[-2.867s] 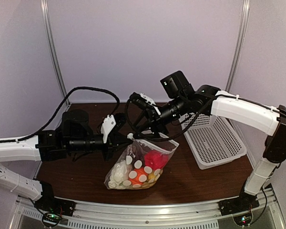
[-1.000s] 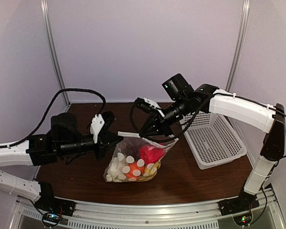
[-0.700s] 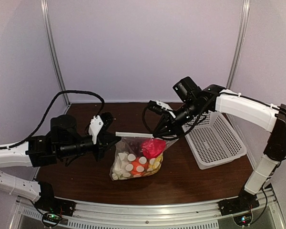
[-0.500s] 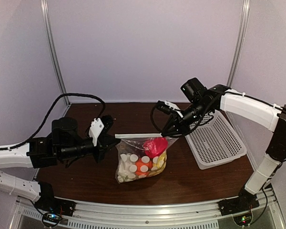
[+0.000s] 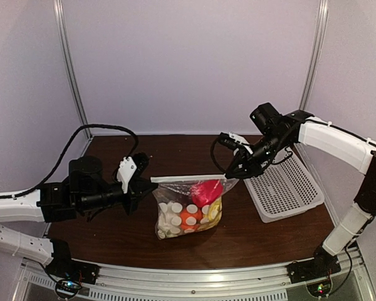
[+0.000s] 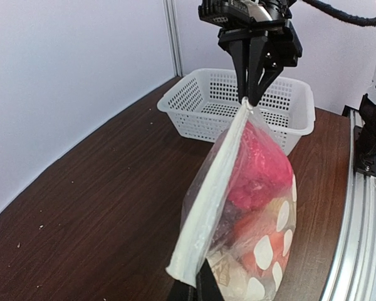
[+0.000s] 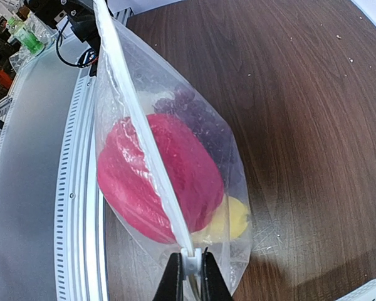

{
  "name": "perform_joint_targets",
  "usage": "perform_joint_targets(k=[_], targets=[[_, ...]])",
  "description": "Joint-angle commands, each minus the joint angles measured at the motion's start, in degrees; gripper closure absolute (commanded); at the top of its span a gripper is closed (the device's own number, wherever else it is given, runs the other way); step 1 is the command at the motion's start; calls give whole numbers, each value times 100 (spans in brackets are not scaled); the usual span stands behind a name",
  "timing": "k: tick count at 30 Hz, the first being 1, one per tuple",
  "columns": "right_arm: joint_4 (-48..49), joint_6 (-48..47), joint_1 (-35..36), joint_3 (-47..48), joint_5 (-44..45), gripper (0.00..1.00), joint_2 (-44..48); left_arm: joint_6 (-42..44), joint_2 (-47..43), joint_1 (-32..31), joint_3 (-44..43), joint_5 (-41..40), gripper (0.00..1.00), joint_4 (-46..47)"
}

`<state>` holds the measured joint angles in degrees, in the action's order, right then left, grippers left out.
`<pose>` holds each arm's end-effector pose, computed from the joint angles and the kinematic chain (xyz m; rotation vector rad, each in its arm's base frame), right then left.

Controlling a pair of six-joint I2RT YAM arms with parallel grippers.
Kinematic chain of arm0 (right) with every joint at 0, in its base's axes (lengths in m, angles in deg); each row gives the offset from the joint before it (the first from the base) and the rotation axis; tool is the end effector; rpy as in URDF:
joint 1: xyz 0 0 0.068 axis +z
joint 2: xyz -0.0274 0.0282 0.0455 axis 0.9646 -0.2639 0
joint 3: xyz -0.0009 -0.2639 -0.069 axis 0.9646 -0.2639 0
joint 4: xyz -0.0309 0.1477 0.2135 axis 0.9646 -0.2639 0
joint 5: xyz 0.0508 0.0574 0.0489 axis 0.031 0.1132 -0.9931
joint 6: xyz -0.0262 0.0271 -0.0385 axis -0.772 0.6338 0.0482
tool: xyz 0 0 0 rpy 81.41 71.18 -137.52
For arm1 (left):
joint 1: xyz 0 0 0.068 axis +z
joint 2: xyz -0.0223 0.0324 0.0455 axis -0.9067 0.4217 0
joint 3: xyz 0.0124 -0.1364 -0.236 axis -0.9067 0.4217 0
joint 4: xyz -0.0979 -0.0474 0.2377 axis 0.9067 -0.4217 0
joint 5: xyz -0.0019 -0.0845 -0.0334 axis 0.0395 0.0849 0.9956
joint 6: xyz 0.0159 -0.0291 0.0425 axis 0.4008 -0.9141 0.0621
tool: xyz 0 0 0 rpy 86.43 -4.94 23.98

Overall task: Place the food in the zip-top bag and seal the zipper
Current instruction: Zip the zipper on the zipper food storage bag, then place the zipper food storage bag at the center of the board.

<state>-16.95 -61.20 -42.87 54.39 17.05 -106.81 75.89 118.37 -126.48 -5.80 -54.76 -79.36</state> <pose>0.2608 0.1934 0.3146 -1.5873 1.8638 1.0770 0.1109 -0.1956 0.2839 0.8415 1.7376 -0.6907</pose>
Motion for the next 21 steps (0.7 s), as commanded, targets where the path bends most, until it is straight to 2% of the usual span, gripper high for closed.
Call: perform_joint_targets(k=[1,5,9,15,18,21], targets=[[-391,-158,-283,-71,606,100,144,-72,-170,133,153,-219,100,491],[-321,-161,-355,-62,668,100,112,-21,-13,277,193,-173,100,680],[-255,-117,-391,154,654,100,-49,71,282,705,181,34,100,1006],[138,265,-406,1442,868,100,-614,534,1257,1563,-596,202,100,1613],[90,320,-406,2084,859,100,-861,855,1575,1653,-1091,351,100,1539],[166,251,-393,1827,764,100,-710,805,1615,1652,-1194,617,100,1282]])
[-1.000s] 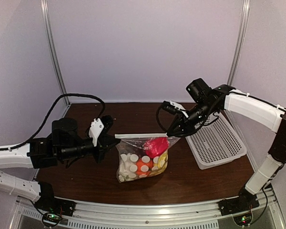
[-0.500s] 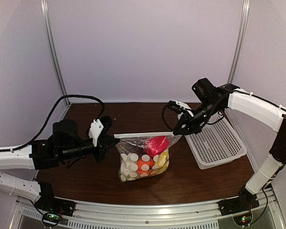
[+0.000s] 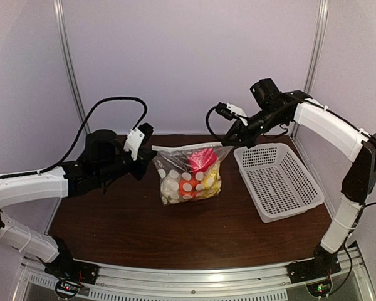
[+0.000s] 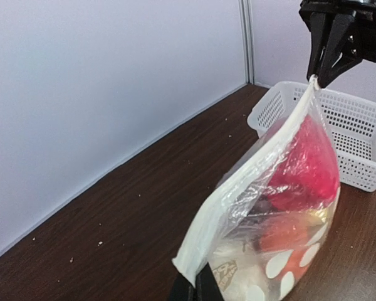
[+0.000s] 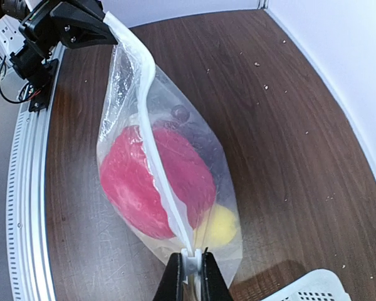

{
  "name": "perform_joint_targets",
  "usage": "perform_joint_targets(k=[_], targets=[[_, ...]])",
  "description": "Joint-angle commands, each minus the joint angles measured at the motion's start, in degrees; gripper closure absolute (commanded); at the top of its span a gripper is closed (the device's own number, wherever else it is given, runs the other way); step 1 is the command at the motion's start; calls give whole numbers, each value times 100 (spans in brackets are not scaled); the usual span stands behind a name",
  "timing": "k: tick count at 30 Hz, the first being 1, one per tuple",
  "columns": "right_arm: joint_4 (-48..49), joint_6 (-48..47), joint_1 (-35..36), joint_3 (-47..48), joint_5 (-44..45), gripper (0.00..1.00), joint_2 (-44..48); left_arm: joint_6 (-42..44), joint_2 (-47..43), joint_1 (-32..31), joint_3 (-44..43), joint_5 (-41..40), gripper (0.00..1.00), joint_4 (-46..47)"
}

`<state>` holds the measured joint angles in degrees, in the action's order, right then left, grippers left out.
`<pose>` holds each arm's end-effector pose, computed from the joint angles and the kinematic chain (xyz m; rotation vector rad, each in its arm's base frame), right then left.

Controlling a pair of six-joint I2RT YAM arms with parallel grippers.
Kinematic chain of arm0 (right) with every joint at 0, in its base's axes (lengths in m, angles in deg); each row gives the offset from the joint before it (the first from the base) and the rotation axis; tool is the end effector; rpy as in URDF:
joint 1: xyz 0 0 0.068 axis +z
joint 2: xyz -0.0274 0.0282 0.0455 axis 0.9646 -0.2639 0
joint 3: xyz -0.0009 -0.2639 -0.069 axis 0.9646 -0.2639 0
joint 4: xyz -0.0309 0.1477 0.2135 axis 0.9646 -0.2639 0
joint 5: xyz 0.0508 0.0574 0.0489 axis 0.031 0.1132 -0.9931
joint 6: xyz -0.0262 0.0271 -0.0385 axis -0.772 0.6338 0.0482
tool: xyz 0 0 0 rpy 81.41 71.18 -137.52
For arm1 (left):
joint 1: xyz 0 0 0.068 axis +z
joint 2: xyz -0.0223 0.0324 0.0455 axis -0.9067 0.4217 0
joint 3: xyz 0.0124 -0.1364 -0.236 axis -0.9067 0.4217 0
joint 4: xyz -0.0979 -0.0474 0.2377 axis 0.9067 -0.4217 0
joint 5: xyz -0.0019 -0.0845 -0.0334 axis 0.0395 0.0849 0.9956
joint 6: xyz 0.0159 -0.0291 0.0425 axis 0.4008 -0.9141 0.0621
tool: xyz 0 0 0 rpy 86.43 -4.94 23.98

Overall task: Place the food in the zip-top bag and seal the zipper
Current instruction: Place the zipper food storage bag at the center of the board, then reset both arms

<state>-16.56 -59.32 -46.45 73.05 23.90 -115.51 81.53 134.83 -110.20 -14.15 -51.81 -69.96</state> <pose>0.3166 0.1971 0.3605 -1.4693 1.8247 0.8437 0.2051 -0.2033 0.2849 0.6907 1.7465 -0.4869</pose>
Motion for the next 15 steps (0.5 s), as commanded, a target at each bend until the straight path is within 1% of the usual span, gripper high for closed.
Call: perform_joint_targets(k=[1,2,3,4,6,7,9,10,12,13,15], targets=[[250,63,-20,-343,40,100,297,168,-91,26,-247,434,100,312],[374,28,38,-729,31,99,464,50,-190,24,-97,627,100,253],[523,-21,111,-1129,48,96,642,-109,-330,23,104,728,96,211],[774,-33,194,-1617,83,90,854,-294,-493,23,329,819,89,206],[1091,12,366,-2557,155,64,1215,-595,-936,16,832,916,72,235],[1124,36,419,-2798,136,55,1397,-713,-1183,8,1095,907,65,216],[1013,175,410,-2937,33,51,1556,-879,-1662,-17,1225,731,48,14],[952,236,375,-2920,-3,49,1692,-920,-1936,-20,1199,592,42,-148],[939,396,205,-2886,-33,44,1959,-908,-2225,-16,1008,165,32,-521],[1034,568,93,-2883,-6,40,2099,-887,-2317,-11,908,-145,29,-674],[1342,856,-174,-2895,146,25,2379,-766,-2334,-3,676,-740,22,-993]])
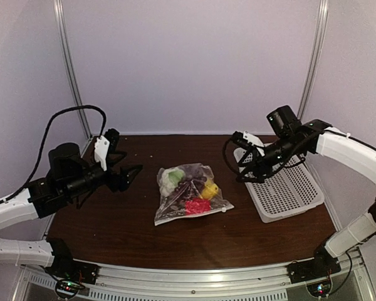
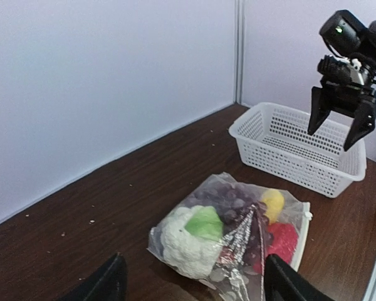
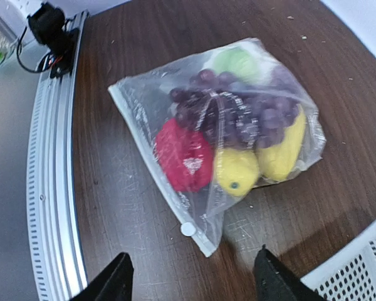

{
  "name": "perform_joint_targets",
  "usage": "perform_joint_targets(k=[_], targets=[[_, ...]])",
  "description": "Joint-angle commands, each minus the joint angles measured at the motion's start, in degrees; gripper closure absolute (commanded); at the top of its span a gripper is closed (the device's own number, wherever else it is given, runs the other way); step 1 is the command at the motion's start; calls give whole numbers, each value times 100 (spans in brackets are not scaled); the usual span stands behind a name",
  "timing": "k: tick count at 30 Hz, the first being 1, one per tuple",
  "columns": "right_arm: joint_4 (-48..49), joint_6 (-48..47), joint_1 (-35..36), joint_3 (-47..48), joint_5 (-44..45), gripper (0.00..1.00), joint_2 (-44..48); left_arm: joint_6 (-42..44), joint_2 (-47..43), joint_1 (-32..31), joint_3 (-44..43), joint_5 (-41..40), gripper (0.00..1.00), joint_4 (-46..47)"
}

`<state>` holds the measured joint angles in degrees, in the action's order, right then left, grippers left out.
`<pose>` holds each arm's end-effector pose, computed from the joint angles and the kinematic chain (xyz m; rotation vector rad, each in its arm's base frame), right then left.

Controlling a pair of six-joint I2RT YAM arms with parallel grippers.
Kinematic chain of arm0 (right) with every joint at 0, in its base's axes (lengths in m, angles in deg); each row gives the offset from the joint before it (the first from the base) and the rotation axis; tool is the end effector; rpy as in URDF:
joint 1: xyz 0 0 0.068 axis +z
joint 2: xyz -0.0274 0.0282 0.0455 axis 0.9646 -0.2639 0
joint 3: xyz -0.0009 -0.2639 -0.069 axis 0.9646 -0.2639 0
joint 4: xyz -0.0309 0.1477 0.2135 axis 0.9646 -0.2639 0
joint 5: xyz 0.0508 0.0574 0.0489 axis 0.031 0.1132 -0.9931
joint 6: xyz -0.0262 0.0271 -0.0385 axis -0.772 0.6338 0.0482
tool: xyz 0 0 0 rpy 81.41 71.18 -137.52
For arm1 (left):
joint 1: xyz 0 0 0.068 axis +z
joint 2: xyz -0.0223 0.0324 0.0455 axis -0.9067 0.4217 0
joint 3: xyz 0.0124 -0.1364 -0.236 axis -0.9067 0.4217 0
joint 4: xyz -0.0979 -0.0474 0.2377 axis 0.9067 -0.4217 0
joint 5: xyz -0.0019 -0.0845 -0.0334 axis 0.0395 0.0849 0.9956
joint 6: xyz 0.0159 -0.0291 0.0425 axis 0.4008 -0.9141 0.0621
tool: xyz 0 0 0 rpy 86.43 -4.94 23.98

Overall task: Place the food in the zip-top bag and seal the zipper
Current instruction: Reset both arms

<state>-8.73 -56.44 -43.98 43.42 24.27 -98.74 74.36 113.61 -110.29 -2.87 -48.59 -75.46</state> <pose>0.2431 0.1719 0.3021 -1.4854 1.9335 0.9121 0.1484 -0.1495 0.2892 0.5998 1.7178 -0.6483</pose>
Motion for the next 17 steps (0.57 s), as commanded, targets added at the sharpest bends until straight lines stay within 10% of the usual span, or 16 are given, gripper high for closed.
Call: perform_joint_targets(k=[1,6,17], targets=[[712,773,-562,62,230,10,810,39,-156,6,-581,-1352,19,-579],[1730,2081,-1567,-42,1013,0,1198,250,441,10,-1260,-2436,2,-1164],[2877,2997,-2114,-971,2778,1,1933,224,1060,60,-1417,-3074,2,-1000]])
